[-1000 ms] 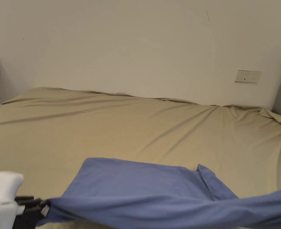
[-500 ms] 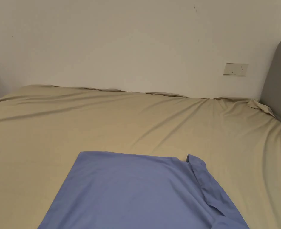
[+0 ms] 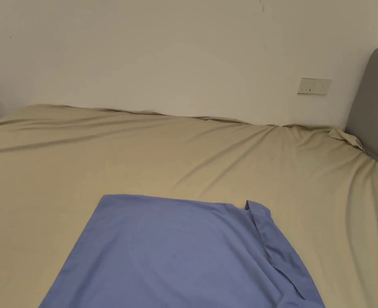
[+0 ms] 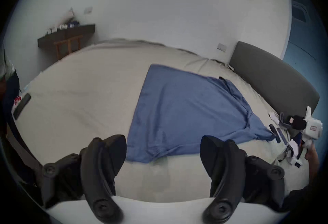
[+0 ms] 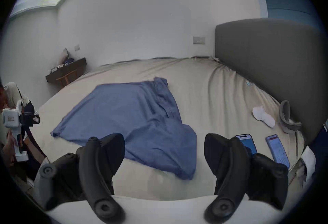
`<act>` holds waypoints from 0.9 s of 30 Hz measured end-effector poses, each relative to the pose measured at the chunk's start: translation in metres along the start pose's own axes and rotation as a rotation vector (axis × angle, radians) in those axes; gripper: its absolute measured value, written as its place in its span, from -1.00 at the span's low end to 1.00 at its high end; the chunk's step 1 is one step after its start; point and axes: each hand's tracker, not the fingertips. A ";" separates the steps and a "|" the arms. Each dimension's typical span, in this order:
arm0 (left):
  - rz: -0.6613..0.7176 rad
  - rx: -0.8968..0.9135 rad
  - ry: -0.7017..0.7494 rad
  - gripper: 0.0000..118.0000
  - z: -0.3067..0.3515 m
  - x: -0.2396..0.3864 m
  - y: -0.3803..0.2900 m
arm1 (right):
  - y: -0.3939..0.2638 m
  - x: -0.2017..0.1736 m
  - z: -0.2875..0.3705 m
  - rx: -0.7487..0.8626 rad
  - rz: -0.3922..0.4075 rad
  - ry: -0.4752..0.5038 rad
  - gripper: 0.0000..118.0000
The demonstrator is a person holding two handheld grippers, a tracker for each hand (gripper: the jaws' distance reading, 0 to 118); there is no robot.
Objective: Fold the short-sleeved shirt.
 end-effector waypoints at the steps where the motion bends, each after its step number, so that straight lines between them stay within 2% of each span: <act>1: -0.013 0.021 0.030 0.57 0.002 0.009 -0.002 | 0.000 -0.006 0.001 -0.010 -0.005 0.003 0.47; 2: -0.013 0.025 0.063 0.34 0.002 0.015 -0.004 | -0.001 -0.009 0.001 -0.014 -0.016 0.008 0.02; 3: -0.008 0.015 0.066 -0.52 0.001 0.019 -0.006 | -0.003 -0.012 -0.001 -0.027 -0.025 0.014 -0.91; 4: -0.007 0.013 0.069 -1.00 -0.002 0.020 -0.008 | -0.005 -0.016 -0.005 -0.036 -0.025 -0.008 -0.96; 5: 0.020 0.021 0.078 -1.00 -0.010 0.016 -0.015 | -0.010 -0.018 -0.005 -0.031 -0.022 -0.016 -0.96; 7: 0.065 -0.035 0.060 -1.00 -0.016 0.005 -0.024 | -0.013 -0.014 -0.008 -0.072 -0.055 0.049 -0.96; 10: 0.083 -0.107 0.116 -1.00 -0.027 -0.009 -0.029 | -0.013 -0.013 -0.005 -0.073 -0.058 0.037 -0.96; 11: 0.086 -0.125 0.115 -0.92 -0.033 -0.015 -0.032 | -0.014 -0.012 -0.006 -0.075 -0.058 0.039 -0.96; 12: 0.083 -0.153 0.126 -0.63 -0.039 -0.019 -0.035 | -0.012 -0.011 -0.006 -0.078 -0.057 0.039 -0.96; 14: 0.071 -0.182 0.124 0.11 -0.049 -0.021 -0.035 | -0.012 -0.008 -0.011 -0.095 -0.067 0.041 -0.96; 15: 0.063 -0.210 0.125 0.39 -0.056 -0.021 -0.036 | -0.012 -0.006 -0.014 -0.105 -0.076 0.046 -0.96; 19: 0.000 -0.229 0.054 0.39 -0.077 -0.013 -0.031 | -0.009 -0.003 -0.022 -0.121 -0.095 0.055 -0.96; 22: -0.038 -0.257 0.072 0.39 -0.100 -0.011 -0.029 | -0.004 -0.008 -0.028 -0.138 -0.094 0.055 -0.96; 24: -0.026 -0.298 0.075 0.39 -0.114 -0.015 -0.030 | -0.003 -0.006 -0.034 -0.153 -0.105 0.059 -0.96; 25: -0.005 -0.329 0.031 0.39 -0.118 -0.017 -0.030 | -0.003 -0.005 -0.037 -0.160 -0.114 0.060 -0.96; 27: 0.056 -0.311 0.005 0.36 -0.121 -0.023 -0.032 | -0.004 -0.002 -0.046 -0.174 -0.137 0.060 -0.95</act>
